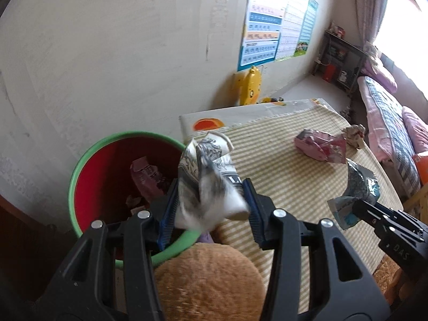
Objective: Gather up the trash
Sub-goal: 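Drop the white paper bag into the bucket with the left tool while the right tool carries the blue wrapper, then release the blue-and-silver wrapper into the red bucket with the right tool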
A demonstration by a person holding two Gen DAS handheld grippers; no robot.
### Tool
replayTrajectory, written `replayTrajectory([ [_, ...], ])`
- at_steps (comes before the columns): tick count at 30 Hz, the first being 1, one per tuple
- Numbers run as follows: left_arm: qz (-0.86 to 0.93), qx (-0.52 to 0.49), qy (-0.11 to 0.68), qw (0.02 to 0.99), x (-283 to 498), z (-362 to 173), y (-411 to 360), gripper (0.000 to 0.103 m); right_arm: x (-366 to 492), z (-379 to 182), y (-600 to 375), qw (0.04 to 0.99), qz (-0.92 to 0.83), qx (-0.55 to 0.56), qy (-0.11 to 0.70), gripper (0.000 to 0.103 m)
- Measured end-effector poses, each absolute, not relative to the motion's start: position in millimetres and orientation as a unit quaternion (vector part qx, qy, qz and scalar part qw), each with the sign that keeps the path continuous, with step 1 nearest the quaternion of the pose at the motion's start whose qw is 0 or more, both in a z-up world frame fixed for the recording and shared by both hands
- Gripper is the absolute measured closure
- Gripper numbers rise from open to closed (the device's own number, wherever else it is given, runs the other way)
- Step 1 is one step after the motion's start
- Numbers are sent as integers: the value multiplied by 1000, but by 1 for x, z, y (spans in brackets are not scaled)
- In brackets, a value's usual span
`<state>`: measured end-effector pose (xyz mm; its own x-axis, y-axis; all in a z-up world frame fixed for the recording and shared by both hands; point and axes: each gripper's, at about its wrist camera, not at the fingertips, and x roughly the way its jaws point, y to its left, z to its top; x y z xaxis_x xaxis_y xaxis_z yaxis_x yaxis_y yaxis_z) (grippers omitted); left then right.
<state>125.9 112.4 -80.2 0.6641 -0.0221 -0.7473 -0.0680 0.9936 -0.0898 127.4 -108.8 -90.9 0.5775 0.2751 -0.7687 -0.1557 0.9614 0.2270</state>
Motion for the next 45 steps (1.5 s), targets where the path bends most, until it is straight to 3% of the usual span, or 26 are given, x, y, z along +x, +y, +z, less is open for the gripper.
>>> replayTrajectory([
  [29,86,-117,401,904,113,-87,198,59,153,-87,-8,868,208,28,449,73],
  [45,175,-153,418,878,85,-111,276,59,160,-119,60,832,261,9,489,73],
])
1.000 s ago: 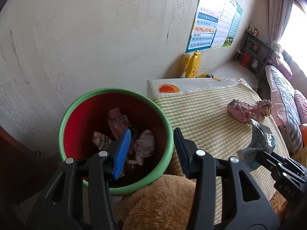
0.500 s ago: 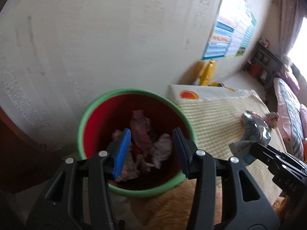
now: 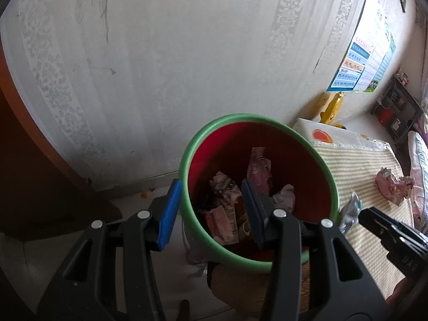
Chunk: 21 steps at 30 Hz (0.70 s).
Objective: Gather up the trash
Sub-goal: 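Release the blue-and-silver wrapper into the red bucket with the right tool, then grasp the pink snack wrapper on the table with the left tool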
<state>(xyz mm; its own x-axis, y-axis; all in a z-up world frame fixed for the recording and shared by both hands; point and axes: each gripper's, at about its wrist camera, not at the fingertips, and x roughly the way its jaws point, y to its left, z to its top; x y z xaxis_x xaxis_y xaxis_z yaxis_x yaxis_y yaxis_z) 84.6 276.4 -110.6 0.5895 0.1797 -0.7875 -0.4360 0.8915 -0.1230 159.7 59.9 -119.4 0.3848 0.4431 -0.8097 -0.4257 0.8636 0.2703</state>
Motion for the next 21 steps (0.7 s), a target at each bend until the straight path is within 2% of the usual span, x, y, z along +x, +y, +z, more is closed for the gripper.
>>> replayTrajectory([
  [5,164,-153,424,877,88,-115,273,59,163,-123,49,836,243,12,492,72],
  [7,159,-152,427,877,89,-116,270,59,166,-124,41,843,223,12,489,53],
  [9,156,-152,429,877,89,-117,268,59,169,-125,35,848,209,12,487,44],
  [10,155,-153,429,877,90,-118,268,59,172,-128,35,846,206,9,492,32],
  [12,154,-155,430,876,90,-117,267,58,178,-136,35,838,203,3,507,25],
  [18,139,-153,427,880,91,-113,257,48,205,-166,36,821,201,9,535,25],
  [21,126,-155,430,880,92,-111,249,45,209,-169,37,809,226,19,543,60],
])
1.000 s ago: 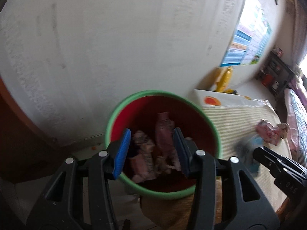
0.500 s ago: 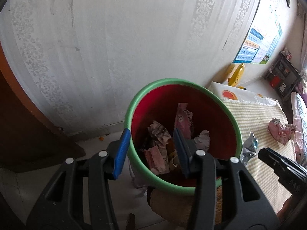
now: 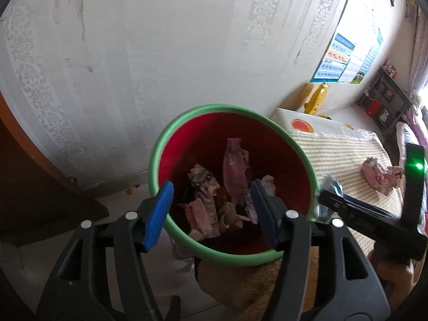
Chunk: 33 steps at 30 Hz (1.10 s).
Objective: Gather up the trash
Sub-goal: 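Grasp the pink snack wrapper on the table with the left tool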
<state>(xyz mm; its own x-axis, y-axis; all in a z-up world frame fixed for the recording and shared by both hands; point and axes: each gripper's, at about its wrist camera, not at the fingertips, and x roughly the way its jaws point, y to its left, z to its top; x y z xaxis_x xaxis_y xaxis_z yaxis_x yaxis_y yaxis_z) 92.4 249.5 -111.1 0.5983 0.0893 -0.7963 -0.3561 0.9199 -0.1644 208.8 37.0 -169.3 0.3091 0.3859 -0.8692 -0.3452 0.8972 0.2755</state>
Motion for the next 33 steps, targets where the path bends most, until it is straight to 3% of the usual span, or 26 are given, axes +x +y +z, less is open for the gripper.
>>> replayTrajectory([
  [2,120,-150,433,881,94,-112,243,45,204,-165,35,810,236,17,537,70],
  [7,83,-130,440,885,104,-108,217,45,174,-147,2,832,229,9,504,73],
  [12,3,-73,436,897,130,-99,162,26,149,-146,-66,839,170,50,514,71],
  [16,-76,-17,437,896,161,-93,100,22,129,-157,-135,839,106,111,522,70],
  [26,-135,-105,496,852,273,-128,-15,19,118,-167,-192,840,104,192,496,67],
  [31,-102,-117,543,825,312,-163,-44,44,118,-172,-200,836,123,214,490,66],
  [33,-91,-116,559,816,317,-176,-47,67,118,-172,-205,835,124,225,487,66],
])
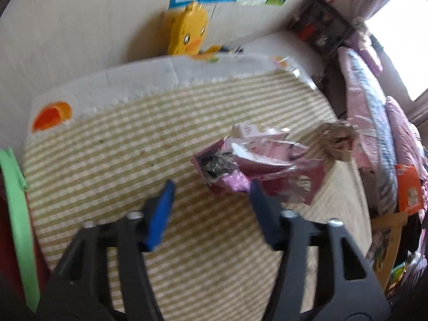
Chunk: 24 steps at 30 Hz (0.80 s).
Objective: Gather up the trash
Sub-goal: 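Grasp the pink snack wrapper on the table with the left tool, then carry the pink wrapper to the bucket and release it with the left tool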
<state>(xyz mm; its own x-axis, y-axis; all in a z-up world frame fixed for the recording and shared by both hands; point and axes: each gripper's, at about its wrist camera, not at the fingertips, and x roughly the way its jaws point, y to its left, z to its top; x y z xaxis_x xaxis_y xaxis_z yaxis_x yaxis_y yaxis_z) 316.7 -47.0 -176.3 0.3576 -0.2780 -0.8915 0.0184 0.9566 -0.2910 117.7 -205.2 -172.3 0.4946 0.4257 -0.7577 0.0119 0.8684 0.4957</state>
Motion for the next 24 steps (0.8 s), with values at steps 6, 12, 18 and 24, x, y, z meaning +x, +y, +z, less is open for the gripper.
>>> replayTrajectory([
  [6,-90,-139,562,810,296,-176,-33,87,119,-174,-211,831,122,242,485,66],
  [12,-99,-136,531,831,252,-148,-8,88,119,-172,-207,837,117,227,484,66],
  [18,-85,-110,472,870,208,-114,20,88,114,-170,-202,845,97,207,483,66],
  [24,-68,-71,436,895,170,-98,36,88,108,-161,-199,853,82,188,480,66],
])
